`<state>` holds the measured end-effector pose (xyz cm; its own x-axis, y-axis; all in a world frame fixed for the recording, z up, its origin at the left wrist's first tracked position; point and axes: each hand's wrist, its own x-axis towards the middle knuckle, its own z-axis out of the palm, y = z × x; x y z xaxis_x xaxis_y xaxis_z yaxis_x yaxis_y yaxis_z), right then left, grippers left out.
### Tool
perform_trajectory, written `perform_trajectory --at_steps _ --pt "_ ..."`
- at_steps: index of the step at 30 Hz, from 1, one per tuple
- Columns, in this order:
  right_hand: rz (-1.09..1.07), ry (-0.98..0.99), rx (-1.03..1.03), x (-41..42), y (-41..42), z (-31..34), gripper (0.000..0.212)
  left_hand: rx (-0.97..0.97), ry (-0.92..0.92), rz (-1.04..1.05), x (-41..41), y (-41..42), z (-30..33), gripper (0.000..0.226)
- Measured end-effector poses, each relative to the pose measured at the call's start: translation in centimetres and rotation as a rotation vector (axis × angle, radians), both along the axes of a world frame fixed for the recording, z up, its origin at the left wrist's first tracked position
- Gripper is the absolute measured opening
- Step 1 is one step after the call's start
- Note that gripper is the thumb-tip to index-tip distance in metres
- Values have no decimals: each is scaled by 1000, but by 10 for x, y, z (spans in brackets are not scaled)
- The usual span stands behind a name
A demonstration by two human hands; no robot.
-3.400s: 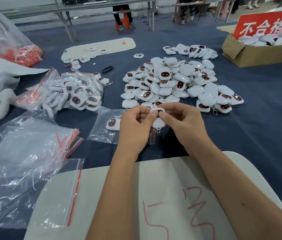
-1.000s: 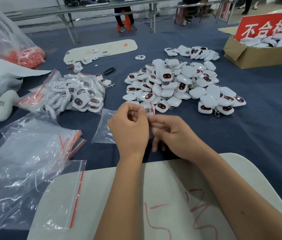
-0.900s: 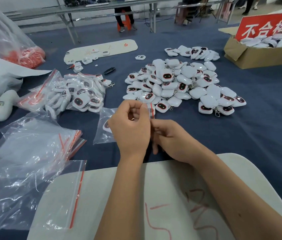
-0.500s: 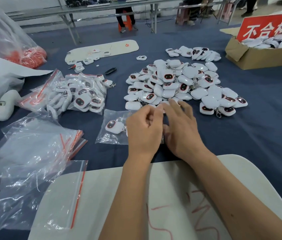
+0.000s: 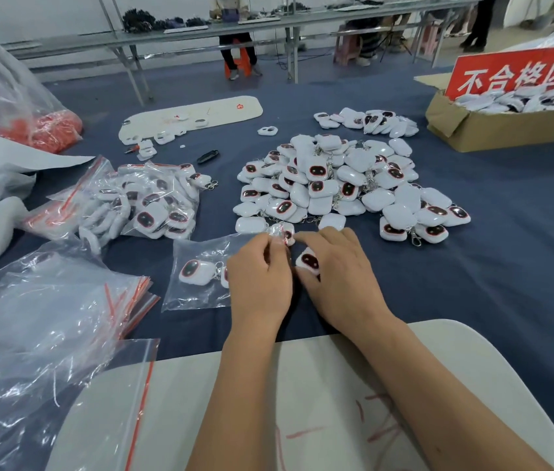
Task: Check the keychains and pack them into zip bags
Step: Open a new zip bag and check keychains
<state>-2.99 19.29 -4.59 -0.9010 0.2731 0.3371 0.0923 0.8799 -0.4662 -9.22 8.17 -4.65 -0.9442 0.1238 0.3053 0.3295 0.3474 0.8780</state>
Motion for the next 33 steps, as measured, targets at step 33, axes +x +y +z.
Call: perform_trajectory --at_steps 33 --pt "151 181 -820 2 12 3 19 280 -265 -274 -2 -9 7 6"
